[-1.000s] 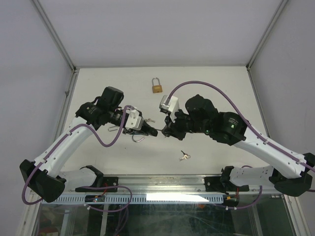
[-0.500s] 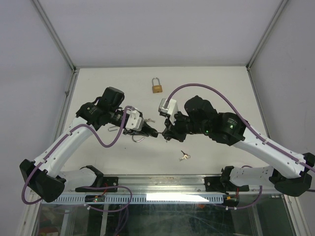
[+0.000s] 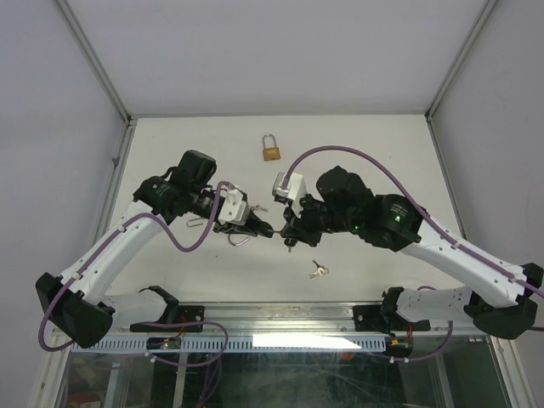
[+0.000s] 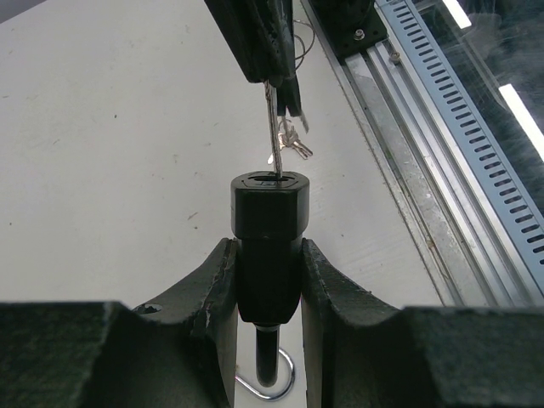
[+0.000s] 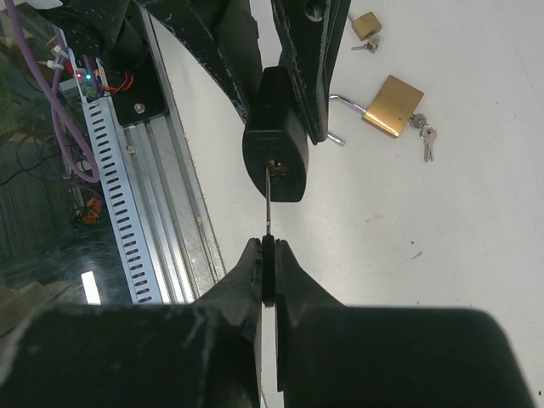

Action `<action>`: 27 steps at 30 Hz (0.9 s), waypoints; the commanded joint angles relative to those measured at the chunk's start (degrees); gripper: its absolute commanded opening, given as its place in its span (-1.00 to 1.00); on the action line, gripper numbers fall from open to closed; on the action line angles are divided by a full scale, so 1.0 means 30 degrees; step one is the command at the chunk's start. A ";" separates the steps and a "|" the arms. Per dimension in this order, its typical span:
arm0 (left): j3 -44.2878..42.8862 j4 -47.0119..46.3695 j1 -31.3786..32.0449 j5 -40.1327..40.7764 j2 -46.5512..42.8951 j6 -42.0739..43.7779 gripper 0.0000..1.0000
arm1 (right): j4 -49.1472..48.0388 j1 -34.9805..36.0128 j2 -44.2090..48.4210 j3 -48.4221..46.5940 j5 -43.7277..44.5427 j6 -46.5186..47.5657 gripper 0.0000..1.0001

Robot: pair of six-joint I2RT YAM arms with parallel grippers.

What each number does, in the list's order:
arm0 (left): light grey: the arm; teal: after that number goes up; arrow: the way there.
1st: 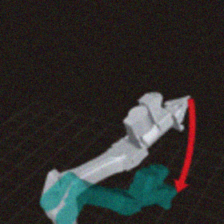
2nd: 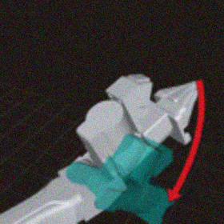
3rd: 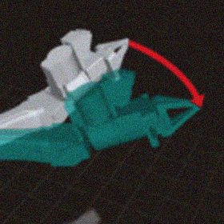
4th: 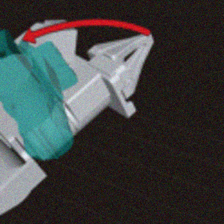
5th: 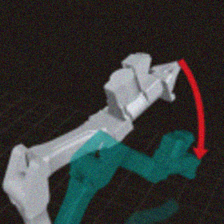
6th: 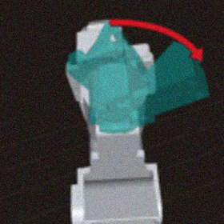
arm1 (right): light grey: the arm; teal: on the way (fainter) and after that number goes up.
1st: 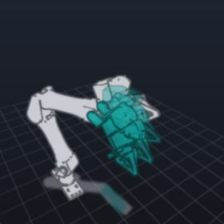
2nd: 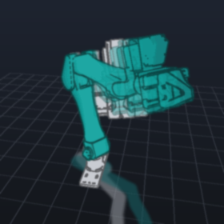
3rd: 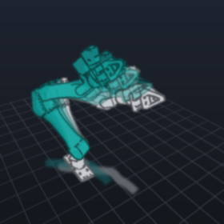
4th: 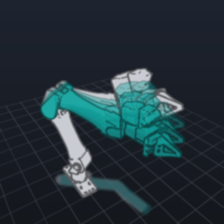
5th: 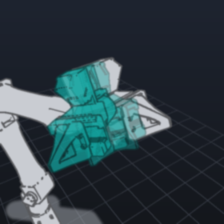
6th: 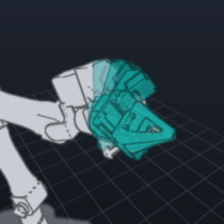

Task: Unlock with the key

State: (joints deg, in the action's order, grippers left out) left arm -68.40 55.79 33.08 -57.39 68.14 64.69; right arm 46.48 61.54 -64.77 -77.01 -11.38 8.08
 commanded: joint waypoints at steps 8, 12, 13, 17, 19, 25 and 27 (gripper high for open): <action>-0.0829 -0.1564 0.0515 -0.1946 -0.0475 -0.0666 -1.00 | -0.1123 0.0114 -0.0326 -0.0476 -0.0034 0.0472 -1.00; -0.0732 -0.2168 0.0516 -0.1820 -0.0506 -0.1384 -1.00 | -0.0818 0.0112 -0.0473 -0.0469 -0.0306 0.0761 -1.00; -0.0715 -0.2246 0.0516 -0.1683 -0.0506 -0.1483 -1.00 | -0.0790 0.0109 -0.0393 -0.0455 -0.0499 0.0812 -1.00; -0.0526 -0.2506 0.0516 -0.1467 -0.0571 -0.1747 -1.00 | -0.0717 0.0129 -0.0186 -0.0362 -0.1145 0.0876 -1.00; -0.0492 -0.2583 0.0501 -0.1587 -0.0539 -0.1799 -1.00 | -0.0733 0.0114 -0.0116 -0.0292 -0.1286 0.0911 -1.00; -0.0520 -0.2626 0.0516 -0.1561 -0.0477 -0.1870 -1.00 | -0.0865 0.0115 0.0002 -0.0405 -0.1619 0.0883 -1.00; -0.0478 -0.2630 0.0516 -0.1486 -0.0480 -0.1873 -1.00 | -0.0999 0.0105 0.0181 -0.0313 -0.1770 0.0855 -1.00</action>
State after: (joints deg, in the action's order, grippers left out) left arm -68.38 54.85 33.95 -57.32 68.14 59.29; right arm 46.39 61.41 -65.84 -77.01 -12.21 10.48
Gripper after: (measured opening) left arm 0.272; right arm 0.028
